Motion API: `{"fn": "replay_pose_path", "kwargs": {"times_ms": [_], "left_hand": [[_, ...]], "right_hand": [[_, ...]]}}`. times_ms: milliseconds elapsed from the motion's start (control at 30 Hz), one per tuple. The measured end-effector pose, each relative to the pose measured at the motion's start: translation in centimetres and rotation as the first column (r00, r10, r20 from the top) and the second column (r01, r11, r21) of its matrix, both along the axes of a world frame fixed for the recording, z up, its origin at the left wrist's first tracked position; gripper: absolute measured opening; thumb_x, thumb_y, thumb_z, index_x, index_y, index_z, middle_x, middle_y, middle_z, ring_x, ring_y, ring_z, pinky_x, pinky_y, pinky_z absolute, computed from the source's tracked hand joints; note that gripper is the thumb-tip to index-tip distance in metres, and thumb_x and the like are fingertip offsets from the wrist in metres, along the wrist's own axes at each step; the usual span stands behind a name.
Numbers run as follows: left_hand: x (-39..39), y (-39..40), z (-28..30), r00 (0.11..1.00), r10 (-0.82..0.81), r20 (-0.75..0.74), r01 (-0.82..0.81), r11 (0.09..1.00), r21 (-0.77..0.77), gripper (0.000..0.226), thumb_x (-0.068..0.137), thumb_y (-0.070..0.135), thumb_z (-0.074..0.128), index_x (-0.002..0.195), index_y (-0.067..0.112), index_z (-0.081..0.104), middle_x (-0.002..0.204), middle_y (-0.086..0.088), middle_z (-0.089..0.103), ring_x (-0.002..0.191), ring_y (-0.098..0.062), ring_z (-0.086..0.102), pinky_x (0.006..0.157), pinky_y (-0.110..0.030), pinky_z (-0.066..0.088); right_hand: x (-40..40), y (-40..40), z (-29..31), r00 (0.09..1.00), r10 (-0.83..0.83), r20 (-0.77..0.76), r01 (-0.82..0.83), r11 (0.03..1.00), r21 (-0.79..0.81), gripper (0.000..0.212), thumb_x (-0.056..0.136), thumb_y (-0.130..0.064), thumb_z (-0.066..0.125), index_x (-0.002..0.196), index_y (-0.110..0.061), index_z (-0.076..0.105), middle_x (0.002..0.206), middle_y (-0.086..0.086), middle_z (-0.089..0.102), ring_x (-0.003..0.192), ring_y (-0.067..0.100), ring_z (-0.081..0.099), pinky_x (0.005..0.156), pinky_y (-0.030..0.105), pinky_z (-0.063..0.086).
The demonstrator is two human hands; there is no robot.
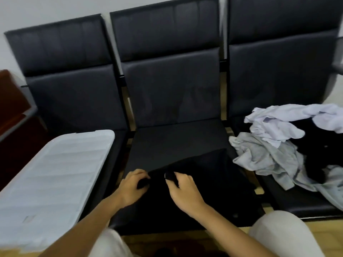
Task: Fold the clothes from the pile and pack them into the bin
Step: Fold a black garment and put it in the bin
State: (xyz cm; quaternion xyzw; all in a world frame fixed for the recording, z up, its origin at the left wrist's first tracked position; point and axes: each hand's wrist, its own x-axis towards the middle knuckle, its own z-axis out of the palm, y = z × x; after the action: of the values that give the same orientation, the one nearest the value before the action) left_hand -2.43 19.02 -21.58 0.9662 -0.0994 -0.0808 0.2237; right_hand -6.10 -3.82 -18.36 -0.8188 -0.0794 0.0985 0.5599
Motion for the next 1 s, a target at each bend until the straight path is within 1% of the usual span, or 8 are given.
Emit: {"fn": "replay_pose_path", "kwargs": {"times_ms": [67, 167, 300, 433, 533, 633, 800, 1000], "left_hand": [[2.7, -2.5, -0.2, 0.997, 0.042, 0.062, -0.035, 0.994, -0.102, 0.03, 0.09, 0.009, 0.064, 0.095, 0.038, 0.059, 0.107, 0.008, 0.062, 0.102, -0.015, 0.062, 0.094, -0.032, 0.049], [7.3, -7.5, 1.3, 0.977, 0.077, 0.201, -0.028, 0.972, -0.233, 0.035, 0.086, -0.011, 0.061, 0.093, 0.023, 0.067, 0.098, 0.003, 0.068, 0.097, -0.015, 0.066, 0.091, -0.023, 0.048], [11.6, -16.4, 3.9, 0.964, -0.057, 0.259, 0.144, 0.933, -0.329, 0.023, 0.088, 0.01, 0.071, 0.106, 0.025, 0.068, 0.102, 0.015, 0.067, 0.098, 0.007, 0.061, 0.091, -0.011, 0.046], [14.1, -22.1, 1.1, 0.961, -0.23, -0.155, 0.212, 0.97, -0.121, 0.085, 0.078, 0.053, 0.074, 0.149, 0.032, 0.032, 0.141, 0.002, 0.047, 0.132, -0.02, 0.043, 0.113, -0.044, 0.036], [14.7, -24.1, -1.6, 0.917, -0.171, -0.361, 0.235, 0.962, 0.142, 0.095, 0.08, 0.05, 0.075, 0.154, 0.025, 0.021, 0.154, -0.003, 0.032, 0.143, -0.027, 0.029, 0.117, -0.05, 0.027], [14.5, -25.0, -1.9, 0.92, -0.102, -0.379, 0.141, 0.987, 0.076, 0.067, 0.078, 0.036, 0.081, 0.135, 0.021, 0.051, 0.134, -0.006, 0.054, 0.122, -0.024, 0.054, 0.105, -0.043, 0.046], [11.9, -20.1, 3.5, 0.873, -0.075, -0.481, -0.005, 0.987, -0.163, 0.031, 0.08, 0.022, 0.081, 0.107, 0.019, 0.066, 0.105, 0.0, 0.071, 0.093, -0.013, 0.068, 0.08, -0.026, 0.057], [2.9, -4.9, 11.7, 0.957, 0.146, -0.252, -0.245, 0.871, -0.425, 0.029, 0.075, 0.003, 0.083, 0.099, 0.014, 0.071, 0.093, 0.004, 0.077, 0.091, -0.01, 0.072, 0.076, -0.017, 0.056]], "right_hand": [[0.4, -3.3, 0.5, 0.998, -0.045, -0.05, 0.047, 0.998, 0.046, 0.044, 0.102, -0.042, 0.045, 0.062, -0.023, 0.047, 0.05, -0.007, 0.047, 0.042, 0.009, 0.046, 0.045, 0.032, 0.036], [1.8, -8.5, 0.4, 0.984, -0.155, -0.087, 0.147, 0.985, -0.095, 0.046, 0.1, -0.044, 0.044, 0.066, -0.016, 0.058, 0.055, 0.0, 0.064, 0.061, 0.019, 0.064, 0.063, 0.034, 0.054], [2.6, -15.1, -0.2, 0.948, -0.243, -0.205, 0.141, 0.899, -0.415, 0.041, 0.089, -0.051, 0.044, 0.073, -0.015, 0.057, 0.078, 0.006, 0.073, 0.08, 0.024, 0.07, 0.084, 0.04, 0.056], [2.0, -20.3, -0.8, 0.883, -0.276, -0.379, -0.145, 0.607, -0.781, 0.037, 0.099, -0.044, 0.05, 0.124, -0.017, 0.052, 0.132, 0.007, 0.054, 0.124, 0.027, 0.054, 0.095, 0.036, 0.045], [3.4, -20.9, -2.4, 0.878, -0.323, -0.354, -0.017, 0.717, -0.697, 0.063, 0.093, -0.053, 0.056, 0.14, -0.014, 0.039, 0.141, 0.01, 0.047, 0.131, 0.03, 0.047, 0.101, 0.04, 0.045], [4.8, -19.2, -3.1, 0.894, -0.235, -0.381, -0.09, 0.739, -0.667, 0.082, 0.085, -0.051, 0.069, 0.145, -0.011, 0.032, 0.147, 0.012, 0.036, 0.137, 0.031, 0.04, 0.106, 0.04, 0.041], [5.7, -16.1, -3.3, 0.953, -0.203, -0.223, 0.024, 0.788, -0.615, 0.048, 0.083, -0.034, 0.074, 0.122, -0.014, 0.055, 0.124, 0.011, 0.06, 0.118, 0.03, 0.059, 0.093, 0.037, 0.052], [4.3, -8.0, 2.1, 0.947, 0.034, 0.319, 0.079, 0.939, -0.336, 0.015, 0.089, -0.031, 0.07, 0.099, -0.02, 0.071, 0.094, -0.008, 0.06, 0.089, 0.014, 0.062, 0.077, 0.035, 0.053]]}}
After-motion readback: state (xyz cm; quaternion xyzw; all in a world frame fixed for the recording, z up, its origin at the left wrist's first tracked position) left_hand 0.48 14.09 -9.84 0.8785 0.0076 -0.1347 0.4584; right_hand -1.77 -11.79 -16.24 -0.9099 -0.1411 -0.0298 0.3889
